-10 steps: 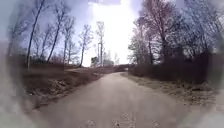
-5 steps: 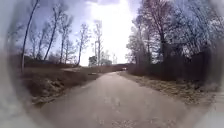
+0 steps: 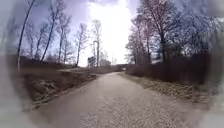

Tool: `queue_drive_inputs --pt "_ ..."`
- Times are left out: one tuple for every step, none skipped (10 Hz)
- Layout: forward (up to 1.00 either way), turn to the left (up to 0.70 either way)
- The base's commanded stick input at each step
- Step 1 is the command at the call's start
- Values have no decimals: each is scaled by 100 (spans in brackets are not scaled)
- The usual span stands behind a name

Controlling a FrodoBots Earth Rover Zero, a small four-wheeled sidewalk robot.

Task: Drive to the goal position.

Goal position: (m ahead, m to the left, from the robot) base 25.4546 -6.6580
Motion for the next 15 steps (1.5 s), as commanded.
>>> queue_drive_inputs --pt "100 25" --pt "100 27" --pt "100 11" --pt "100 14" --pt "100 27" --pt "100 21" --pt "100 2" --pt "100 11" --pt "100 24" --pt "100 27" --pt "100 22" --pt "100 13" --pt "100 5" --pt "100 0" --pt "100 0"
